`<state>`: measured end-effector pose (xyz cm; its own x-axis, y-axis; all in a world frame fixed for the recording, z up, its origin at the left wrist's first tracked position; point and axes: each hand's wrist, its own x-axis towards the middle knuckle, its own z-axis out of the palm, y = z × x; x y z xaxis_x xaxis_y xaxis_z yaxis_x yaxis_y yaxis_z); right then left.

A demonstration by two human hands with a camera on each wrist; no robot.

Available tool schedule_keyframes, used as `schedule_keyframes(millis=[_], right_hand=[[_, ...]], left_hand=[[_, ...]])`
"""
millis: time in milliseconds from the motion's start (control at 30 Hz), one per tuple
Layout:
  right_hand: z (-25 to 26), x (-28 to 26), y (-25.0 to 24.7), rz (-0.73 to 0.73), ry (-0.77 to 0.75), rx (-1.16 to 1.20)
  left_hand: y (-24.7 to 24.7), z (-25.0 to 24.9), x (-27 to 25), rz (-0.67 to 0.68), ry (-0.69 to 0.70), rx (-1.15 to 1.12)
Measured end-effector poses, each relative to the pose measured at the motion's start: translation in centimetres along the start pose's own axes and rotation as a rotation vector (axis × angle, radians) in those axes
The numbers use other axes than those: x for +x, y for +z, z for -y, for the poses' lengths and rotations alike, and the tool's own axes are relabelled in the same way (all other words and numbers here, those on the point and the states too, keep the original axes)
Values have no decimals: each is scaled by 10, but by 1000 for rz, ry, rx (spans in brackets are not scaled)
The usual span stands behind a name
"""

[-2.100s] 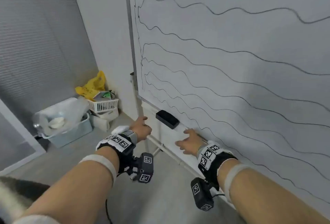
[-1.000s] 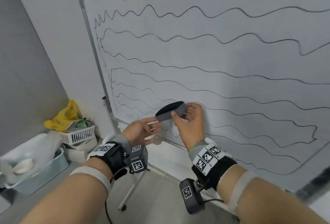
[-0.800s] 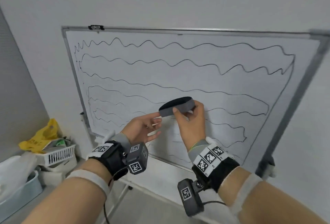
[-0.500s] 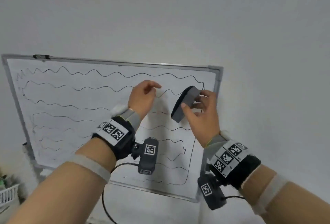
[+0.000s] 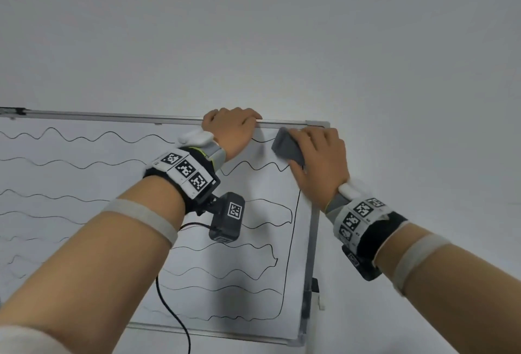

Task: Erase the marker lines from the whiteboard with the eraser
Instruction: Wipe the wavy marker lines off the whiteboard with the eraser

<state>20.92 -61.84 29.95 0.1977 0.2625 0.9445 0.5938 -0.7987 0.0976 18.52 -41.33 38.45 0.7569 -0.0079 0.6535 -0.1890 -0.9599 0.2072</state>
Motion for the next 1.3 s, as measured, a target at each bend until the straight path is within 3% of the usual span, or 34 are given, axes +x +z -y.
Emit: schedule_keyframes(millis=[67, 167, 200, 233, 333, 367, 400, 500, 533, 567, 633, 700, 767, 900, 933, 1033, 1100, 1133, 1233, 1300], right_hand=[[7, -16, 20, 22, -128, -17], [4, -41, 31, 202, -413, -95], [0, -39, 28, 202, -426, -105], [-4, -33, 25, 164, -364, -93], [-6, -9, 15, -40, 72, -4], [-3, -12, 16, -27, 119, 10], [1, -23, 19, 48, 37, 17], [-4, -74, 25, 377, -585, -101], [-14, -78, 24, 387, -622, -122], [-19, -74, 22, 380, -518, -90], [-19, -54, 16, 215, -107, 66], [-13, -41, 16, 7, 60, 25], [-12, -50, 24, -47, -2, -45], [-14, -77, 28, 199, -425, -116], [-18, -67, 23, 169, -404, -114], [-23, -29, 8, -30, -62, -21], [-16, -26, 10, -44, 43, -11], [-13, -37, 16, 7, -11, -6], [-14, -102, 35, 329, -519, -56], [-20, -127, 36, 492, -709, -164]], left_hand=[[3, 4, 1, -21, 7, -6], [8, 5, 2, -29, 23, -14], [10, 3, 1, -33, 29, -9], [12, 2, -1, -36, 33, -2], [20, 1, -5, -75, 53, 9], [20, 1, -6, -92, 55, 10], [21, 2, -7, -101, 52, 10], [20, 5, -6, -98, 38, 2], [20, 5, -6, -97, 39, 5], [20, 5, -5, -97, 39, 15], [23, 3, -4, -101, 34, 37], [26, -2, -3, -111, 23, 38], [28, -5, -2, -123, 8, 37], [30, -5, -2, -133, -14, 58], [31, -6, -1, -133, -14, 58], [33, -11, -2, -136, -13, 62], [34, -11, -3, -151, -9, 68], [34, -10, -4, -160, -9, 71], [31, -4, -5, -149, -14, 64], [30, -4, -3, -136, -2, 57]])
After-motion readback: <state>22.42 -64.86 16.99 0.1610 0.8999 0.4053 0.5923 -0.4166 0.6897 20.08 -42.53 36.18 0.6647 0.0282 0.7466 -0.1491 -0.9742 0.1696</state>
